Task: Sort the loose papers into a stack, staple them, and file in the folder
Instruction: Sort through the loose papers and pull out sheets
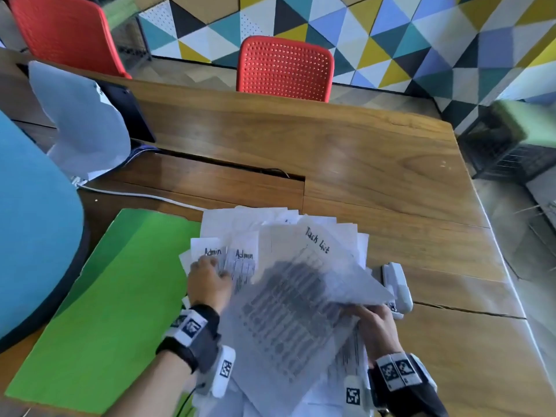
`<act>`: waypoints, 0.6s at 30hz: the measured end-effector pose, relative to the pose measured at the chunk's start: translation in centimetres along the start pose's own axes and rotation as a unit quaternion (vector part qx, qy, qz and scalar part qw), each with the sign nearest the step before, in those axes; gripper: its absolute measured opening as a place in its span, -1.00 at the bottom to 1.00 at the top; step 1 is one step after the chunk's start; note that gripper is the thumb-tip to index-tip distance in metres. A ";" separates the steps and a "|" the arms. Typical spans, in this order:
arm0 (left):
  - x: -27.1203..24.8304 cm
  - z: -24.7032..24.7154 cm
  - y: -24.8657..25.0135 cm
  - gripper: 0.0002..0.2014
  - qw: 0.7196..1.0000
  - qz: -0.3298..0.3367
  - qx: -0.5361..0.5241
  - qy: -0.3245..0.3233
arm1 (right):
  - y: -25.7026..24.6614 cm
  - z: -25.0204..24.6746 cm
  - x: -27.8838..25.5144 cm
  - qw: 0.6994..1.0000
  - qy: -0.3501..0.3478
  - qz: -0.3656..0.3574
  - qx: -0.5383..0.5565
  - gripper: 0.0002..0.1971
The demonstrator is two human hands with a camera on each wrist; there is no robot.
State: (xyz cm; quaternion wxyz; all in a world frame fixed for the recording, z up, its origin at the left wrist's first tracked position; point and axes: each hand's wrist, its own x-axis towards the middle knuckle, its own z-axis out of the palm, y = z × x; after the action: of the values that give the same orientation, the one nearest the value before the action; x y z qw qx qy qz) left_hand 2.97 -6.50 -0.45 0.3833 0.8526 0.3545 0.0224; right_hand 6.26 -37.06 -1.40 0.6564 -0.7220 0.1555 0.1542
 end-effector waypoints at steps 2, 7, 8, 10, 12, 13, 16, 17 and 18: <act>1.0 -0.7 -1.0 -0.77 0.999 -0.001 0.010 -0.038 | 0.2 0.0 -0.3 1.000 -0.007 -0.003 0.004 -0.73; 0.9 0.1 -2.2 -0.95 0.990 -0.012 -0.028 -0.135 | 0.8 1.0 -1.5 0.984 -0.124 0.049 0.121 -0.47; 0.8 0.3 -2.3 -0.88 0.989 -0.001 -0.033 -0.145 | 1.0 1.0 -1.7 0.977 -0.151 0.071 0.136 -0.38; 0.6 0.4 -2.6 -0.77 0.988 0.007 -0.053 -0.147 | 1.6 0.6 -1.9 0.969 -0.167 0.096 0.152 -0.21; 0.3 0.3 -2.7 -0.86 0.982 -0.011 -0.098 -0.159 | 1.7 0.2 -2.1 0.971 -0.163 0.092 0.150 -0.25; 0.3 0.3 -2.9 -0.92 0.981 -0.007 -0.119 -0.154 | 1.7 -0.2 -2.0 0.970 -0.164 0.087 0.155 -0.30; -0.1 0.5 -2.6 -0.85 0.989 0.068 -0.078 -0.104 | 1.8 -1.2 -1.8 0.968 -0.171 0.094 0.160 -0.42; -0.4 0.4 -2.3 -0.80 0.991 0.107 -0.037 -0.074 | 1.8 -1.4 -1.8 0.968 -0.178 0.094 0.148 -0.44; -0.8 0.3 -1.9 -0.74 0.987 0.153 0.003 -0.043 | 1.8 -1.4 -1.8 0.968 -0.186 0.094 0.137 -0.45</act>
State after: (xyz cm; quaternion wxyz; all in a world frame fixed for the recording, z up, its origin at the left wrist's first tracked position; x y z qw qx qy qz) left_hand 1.31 -6.35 -1.75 0.3881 0.8979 0.2033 0.0428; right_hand 3.88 -38.54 -2.14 0.7492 -0.5656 0.1174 0.3240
